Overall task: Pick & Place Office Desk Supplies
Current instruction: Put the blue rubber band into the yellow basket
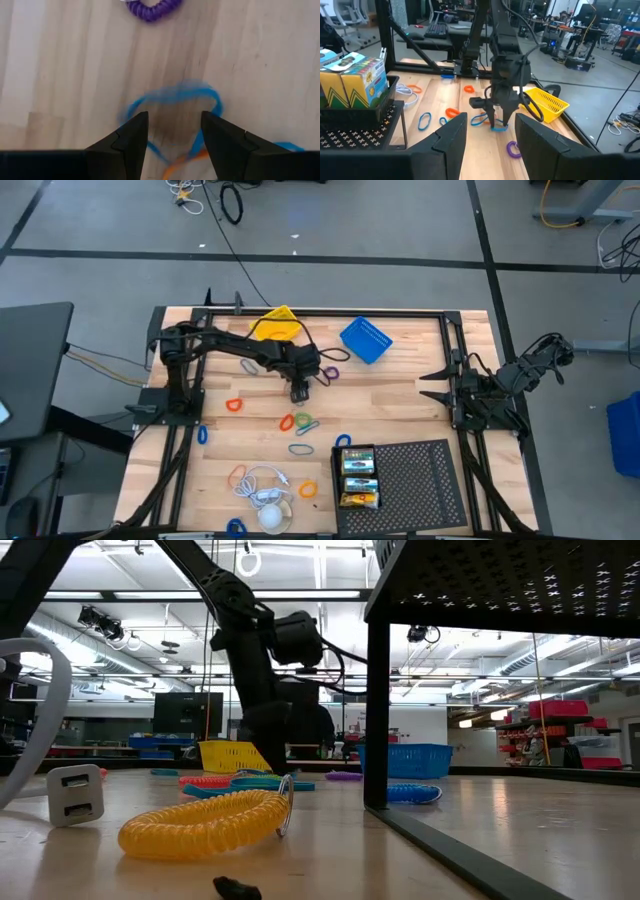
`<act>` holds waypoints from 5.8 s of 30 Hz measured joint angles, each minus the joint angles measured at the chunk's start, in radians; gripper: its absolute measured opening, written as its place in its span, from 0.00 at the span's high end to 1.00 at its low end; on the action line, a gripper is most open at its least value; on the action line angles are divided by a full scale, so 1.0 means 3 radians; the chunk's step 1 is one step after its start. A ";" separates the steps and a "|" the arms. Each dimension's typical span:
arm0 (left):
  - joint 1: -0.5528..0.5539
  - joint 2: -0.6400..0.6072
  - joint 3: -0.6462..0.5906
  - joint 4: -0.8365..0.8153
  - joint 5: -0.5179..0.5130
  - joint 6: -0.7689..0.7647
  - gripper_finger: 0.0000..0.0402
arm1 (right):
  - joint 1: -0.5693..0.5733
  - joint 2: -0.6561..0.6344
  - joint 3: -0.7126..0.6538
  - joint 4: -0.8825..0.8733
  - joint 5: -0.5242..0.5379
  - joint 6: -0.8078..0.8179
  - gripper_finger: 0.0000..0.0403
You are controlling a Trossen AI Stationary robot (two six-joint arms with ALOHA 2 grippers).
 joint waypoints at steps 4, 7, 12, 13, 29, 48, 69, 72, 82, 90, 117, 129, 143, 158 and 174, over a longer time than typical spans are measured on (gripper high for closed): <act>-0.0049 0.0042 0.0005 0.0010 -0.0037 0.0036 0.53 | 0.0000 0.0000 0.0000 0.0003 0.0015 0.0001 0.56; -0.0084 0.0044 0.0003 0.0025 -0.0086 0.0044 0.56 | 0.0000 0.0000 -0.0001 0.0003 0.0018 0.0001 0.56; -0.0133 0.0050 -0.0001 0.0031 -0.0131 0.0056 0.72 | 0.0000 0.0000 0.0000 0.0004 0.0019 0.0001 0.56; -0.0148 0.0051 -0.0002 0.0037 -0.0155 0.0061 0.77 | 0.0000 0.0000 0.0000 0.0003 0.0021 0.0001 0.56; -0.0298 -0.0128 0.0132 -0.0040 -0.0380 0.0043 0.95 | 0.0000 0.0000 0.0000 0.0037 0.0024 0.0022 0.56; -0.0184 0.0089 0.0162 -0.0198 -0.0053 0.0079 0.48 | 0.0000 0.0000 0.0000 0.0040 0.0023 0.0027 0.56; -0.0471 -0.0022 0.0291 -0.0400 -0.0597 -0.0064 0.99 | 0.0000 0.0000 0.0000 0.0051 0.0023 0.0027 0.56; -0.0548 -0.0137 0.0390 -0.0584 -0.0722 -0.0072 0.99 | 0.0000 0.0000 -0.0001 0.0052 0.0023 0.0027 0.56; -0.0354 -0.0686 0.0479 -0.1090 -0.1321 -0.0041 1.00 | -0.0001 0.0000 -0.0001 0.0053 0.0022 0.0031 0.56; 0.0377 -0.0943 0.0480 -0.1183 -0.1381 0.0226 1.00 | 0.0000 0.0000 -0.0001 0.0050 0.0022 0.0031 0.56; 0.1635 -0.0453 0.0452 -0.1073 -0.0091 0.0547 0.84 | 0.0000 0.0000 -0.0001 0.0045 0.0019 0.0003 0.56; 0.1517 -0.0601 0.0452 -0.1465 0.0402 0.0672 0.48 | -0.0001 0.0000 -0.0001 0.0022 0.0020 0.0025 0.56; 0.0930 -0.1601 -0.0560 -0.0427 0.1238 0.0608 0.49 | -0.0001 0.0000 0.0000 -0.0102 0.0022 0.0031 0.56; 0.0455 -0.2444 -0.1841 -0.0190 -0.0159 -0.0169 0.49 | -0.0001 0.0000 -0.0001 -0.0093 0.0153 -0.0015 0.56; 0.0465 -0.2188 -0.2047 -0.0184 -0.0421 -0.0045 0.49 | -0.0001 0.0000 0.0000 -0.0024 0.0150 -0.0062 0.56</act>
